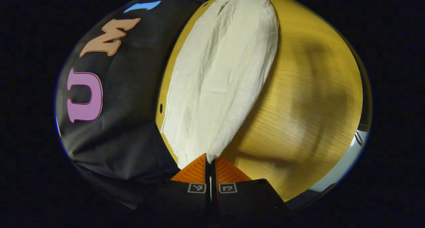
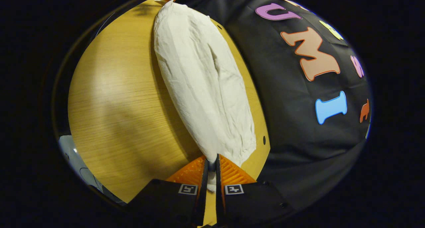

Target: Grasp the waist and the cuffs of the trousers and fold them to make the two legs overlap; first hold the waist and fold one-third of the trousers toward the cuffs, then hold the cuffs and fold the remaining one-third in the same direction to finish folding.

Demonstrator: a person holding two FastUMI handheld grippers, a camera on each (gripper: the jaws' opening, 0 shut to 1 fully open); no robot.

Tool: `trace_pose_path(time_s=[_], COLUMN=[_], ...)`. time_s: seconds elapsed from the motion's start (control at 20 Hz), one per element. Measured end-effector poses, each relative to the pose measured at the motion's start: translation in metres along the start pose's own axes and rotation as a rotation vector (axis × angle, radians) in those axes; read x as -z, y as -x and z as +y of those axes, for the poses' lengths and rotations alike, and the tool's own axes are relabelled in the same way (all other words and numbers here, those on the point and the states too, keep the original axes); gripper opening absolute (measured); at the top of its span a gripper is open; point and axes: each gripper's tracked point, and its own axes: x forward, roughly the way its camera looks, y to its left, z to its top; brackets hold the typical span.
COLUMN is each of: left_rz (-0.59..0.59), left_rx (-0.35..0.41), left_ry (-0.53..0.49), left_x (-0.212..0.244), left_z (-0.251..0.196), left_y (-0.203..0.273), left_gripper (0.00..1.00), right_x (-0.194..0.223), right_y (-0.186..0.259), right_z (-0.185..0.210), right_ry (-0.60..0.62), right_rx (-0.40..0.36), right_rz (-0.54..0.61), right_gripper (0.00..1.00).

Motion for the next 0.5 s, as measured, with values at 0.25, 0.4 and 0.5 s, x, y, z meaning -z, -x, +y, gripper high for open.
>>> trace_pose_path(time_s=[0.25, 0.4, 0.5], left_rz=[0.045, 0.045, 0.046], left_rx=[-0.084, -0.142, -0.182], left_ry=[0.032, 0.065, 0.066], left_x=[-0.009, -0.021, -0.028], left_z=[0.040, 0.072, 0.091], left_y=[0.001, 0.001, 0.001], left_gripper=[0.00, 0.00, 0.00], right_x=[-0.013, -0.019, -0.020], right_y=[-0.004, -0.011, -0.014], right_z=[-0.034, -0.054, -0.068], right_ry=[-0.055, -0.083, -0.102], right_rx=[0.076, 0.113, 0.136], right_rz=[-0.053, -0.083, -0.082], right_gripper=[0.16, 0.15, 0.15])
